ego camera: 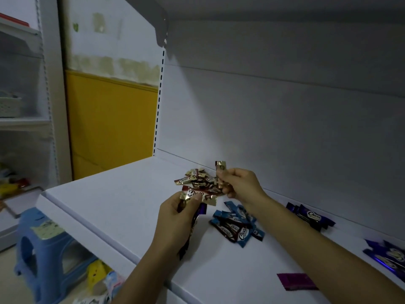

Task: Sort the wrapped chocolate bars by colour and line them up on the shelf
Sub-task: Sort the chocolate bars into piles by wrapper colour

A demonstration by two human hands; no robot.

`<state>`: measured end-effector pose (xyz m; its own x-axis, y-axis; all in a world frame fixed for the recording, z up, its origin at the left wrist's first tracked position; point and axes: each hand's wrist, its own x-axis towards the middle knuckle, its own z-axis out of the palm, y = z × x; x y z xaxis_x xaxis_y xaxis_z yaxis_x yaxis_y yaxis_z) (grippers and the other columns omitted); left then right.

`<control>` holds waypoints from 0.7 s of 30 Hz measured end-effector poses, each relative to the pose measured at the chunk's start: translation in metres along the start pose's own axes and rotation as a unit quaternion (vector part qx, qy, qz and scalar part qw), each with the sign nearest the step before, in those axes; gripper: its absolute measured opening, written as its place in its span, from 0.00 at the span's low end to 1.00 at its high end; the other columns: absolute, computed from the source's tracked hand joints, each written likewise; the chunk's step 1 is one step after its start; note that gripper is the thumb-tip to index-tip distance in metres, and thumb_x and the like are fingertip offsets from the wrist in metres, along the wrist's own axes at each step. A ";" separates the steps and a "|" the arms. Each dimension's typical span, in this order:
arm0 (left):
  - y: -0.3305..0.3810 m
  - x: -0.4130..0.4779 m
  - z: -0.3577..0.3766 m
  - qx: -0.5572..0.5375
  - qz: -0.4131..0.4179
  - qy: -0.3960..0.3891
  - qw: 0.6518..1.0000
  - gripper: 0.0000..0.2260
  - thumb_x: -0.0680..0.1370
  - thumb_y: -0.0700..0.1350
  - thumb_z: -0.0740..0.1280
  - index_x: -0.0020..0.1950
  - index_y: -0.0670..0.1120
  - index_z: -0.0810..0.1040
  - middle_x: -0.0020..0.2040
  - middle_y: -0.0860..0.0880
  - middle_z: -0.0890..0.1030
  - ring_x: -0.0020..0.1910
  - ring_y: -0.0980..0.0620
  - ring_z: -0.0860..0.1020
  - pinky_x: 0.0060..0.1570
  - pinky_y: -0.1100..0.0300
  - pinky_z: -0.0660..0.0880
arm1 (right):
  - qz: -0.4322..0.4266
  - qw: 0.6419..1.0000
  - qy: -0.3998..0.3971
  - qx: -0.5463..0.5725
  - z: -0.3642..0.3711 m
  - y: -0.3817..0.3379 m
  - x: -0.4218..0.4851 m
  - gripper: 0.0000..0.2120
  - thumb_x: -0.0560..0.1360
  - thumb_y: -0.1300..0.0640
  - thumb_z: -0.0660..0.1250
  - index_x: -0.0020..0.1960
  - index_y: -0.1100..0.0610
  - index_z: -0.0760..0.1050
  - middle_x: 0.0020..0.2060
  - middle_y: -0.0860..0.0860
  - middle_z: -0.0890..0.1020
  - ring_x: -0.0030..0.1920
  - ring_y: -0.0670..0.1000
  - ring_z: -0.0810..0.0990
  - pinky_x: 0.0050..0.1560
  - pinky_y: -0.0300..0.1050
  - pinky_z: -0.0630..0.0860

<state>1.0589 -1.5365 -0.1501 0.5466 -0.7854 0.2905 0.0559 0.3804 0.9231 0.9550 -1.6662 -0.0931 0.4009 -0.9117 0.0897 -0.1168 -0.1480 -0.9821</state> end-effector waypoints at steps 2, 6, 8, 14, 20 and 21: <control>0.000 0.000 0.000 0.008 -0.001 0.004 1.000 0.10 0.79 0.47 0.65 0.40 0.48 0.82 0.30 0.53 0.80 0.26 0.62 0.72 0.25 0.71 0.67 | 0.026 0.999 0.023 -0.003 0.000 -0.006 0.024 0.09 0.74 0.56 0.70 0.47 0.62 0.79 0.33 0.54 0.81 0.29 0.47 0.79 0.28 0.37 0.76; 0.000 0.000 0.001 0.016 0.012 0.015 1.000 0.09 0.79 0.48 0.65 0.42 0.48 0.81 0.31 0.56 0.81 0.29 0.62 0.75 0.28 0.72 0.69 | -0.074 0.932 0.051 -0.351 0.003 -0.006 0.032 0.17 0.77 0.48 0.65 0.52 0.62 0.79 0.49 0.56 0.82 0.45 0.52 0.80 0.47 0.48 0.78; 0.001 0.000 0.001 0.010 0.015 0.018 1.000 0.08 0.79 0.48 0.64 0.45 0.49 0.82 0.37 0.56 0.83 0.34 0.61 0.78 0.33 0.72 0.71 | -0.117 0.950 -0.015 -0.289 0.007 -0.007 0.011 0.23 0.75 0.39 0.63 0.49 0.59 0.80 0.46 0.54 0.84 0.43 0.53 0.82 0.43 0.46 0.79; 0.005 -0.002 0.002 0.023 0.015 0.001 1.000 0.08 0.80 0.47 0.63 0.49 0.51 0.82 0.41 0.54 0.84 0.41 0.58 0.81 0.38 0.68 0.75 | -0.105 0.965 -0.196 -0.137 0.001 -0.007 -0.030 0.05 0.72 0.55 0.72 0.48 0.54 0.82 0.35 0.52 0.84 0.27 0.45 0.77 0.29 0.36 0.74; 0.006 -0.002 0.002 0.009 -0.032 0.016 0.999 0.08 0.80 0.49 0.62 0.51 0.52 0.81 0.44 0.54 0.82 0.42 0.61 0.80 0.36 0.72 0.71 | 0.026 1.000 -0.011 0.012 -0.006 -0.004 0.014 0.12 0.76 0.63 0.66 0.59 0.65 0.76 0.34 0.54 0.81 0.27 0.45 0.78 0.31 0.36 0.78; 0.007 -0.002 0.002 0.009 -0.034 0.015 0.999 0.08 0.80 0.49 0.62 0.51 0.52 0.81 0.45 0.53 0.82 0.44 0.59 0.80 0.38 0.70 0.71 | 0.040 0.999 -0.010 0.011 -0.006 -0.005 0.021 0.15 0.76 0.64 0.66 0.62 0.66 0.73 0.38 0.56 0.81 0.31 0.47 0.81 0.35 0.38 0.80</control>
<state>1.0569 -1.5332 -0.1438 0.5666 -0.7941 0.2201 0.0789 0.3182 0.9447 0.9586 -1.6868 -0.0858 0.4096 -0.9122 0.0074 -0.1303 -0.0665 -0.9892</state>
